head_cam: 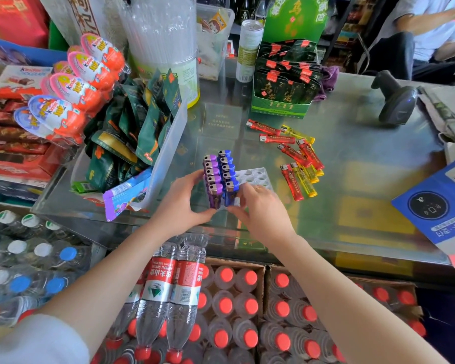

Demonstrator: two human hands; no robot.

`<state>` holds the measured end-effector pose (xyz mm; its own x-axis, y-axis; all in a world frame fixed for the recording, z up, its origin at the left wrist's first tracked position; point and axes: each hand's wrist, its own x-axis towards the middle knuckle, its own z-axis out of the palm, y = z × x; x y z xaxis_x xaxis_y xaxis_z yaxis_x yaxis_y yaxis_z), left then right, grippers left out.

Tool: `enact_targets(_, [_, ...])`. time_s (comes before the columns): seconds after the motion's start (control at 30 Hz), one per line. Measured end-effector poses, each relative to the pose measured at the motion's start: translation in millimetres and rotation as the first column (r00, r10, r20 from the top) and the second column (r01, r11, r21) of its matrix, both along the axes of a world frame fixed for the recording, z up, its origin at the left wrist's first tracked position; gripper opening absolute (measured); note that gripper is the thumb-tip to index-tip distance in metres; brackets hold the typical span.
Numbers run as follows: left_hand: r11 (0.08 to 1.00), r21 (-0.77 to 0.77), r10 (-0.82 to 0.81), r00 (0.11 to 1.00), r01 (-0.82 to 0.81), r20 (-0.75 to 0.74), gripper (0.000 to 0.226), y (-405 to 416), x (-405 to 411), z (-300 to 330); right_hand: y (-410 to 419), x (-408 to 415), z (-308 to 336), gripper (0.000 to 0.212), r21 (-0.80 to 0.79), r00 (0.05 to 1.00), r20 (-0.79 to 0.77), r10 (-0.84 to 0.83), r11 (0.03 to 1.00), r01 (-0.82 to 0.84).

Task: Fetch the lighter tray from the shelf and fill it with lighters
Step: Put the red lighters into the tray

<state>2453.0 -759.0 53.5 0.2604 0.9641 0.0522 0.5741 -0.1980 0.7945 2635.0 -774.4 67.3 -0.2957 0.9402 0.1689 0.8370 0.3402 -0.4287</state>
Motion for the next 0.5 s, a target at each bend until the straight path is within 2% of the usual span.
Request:
enact_targets(0.1, [0.998,-0.054,-0.022,1.000,0.023,0.016,0.056,1,0,6,1,21,5,0.025,-0.072,0.992,0.098,-0.074,0.994,0.082])
enact_targets(0.2, [0.998,-0.066,-0.014,0.999,0.012,-0.035,0.073,5,3,4,8,46,10,0.020,0.024,0.931,0.018,-0.365,0.931,0.365])
enact_targets(0.27, [0.998,-0.058,0.008,0.999,-0.011,-0.049,0.075,7,6,3,15,58,8,0.022,0.023,0.871,0.050,-0.490,0.872,0.489])
enact_targets(0.4, [0.999,-0.034,-0.026,0.995,0.023,-0.097,0.071,8,11,10,20,63,0,0.022,-0.032,0.825,0.238,-0.512,0.845,0.533])
enact_targets(0.5, [0.999,-0.020,-0.042,0.994,0.040,-0.106,0.068,7,14,14,25,58,-8,0.015,-0.064,0.838,0.215,-0.502,0.849,0.525])
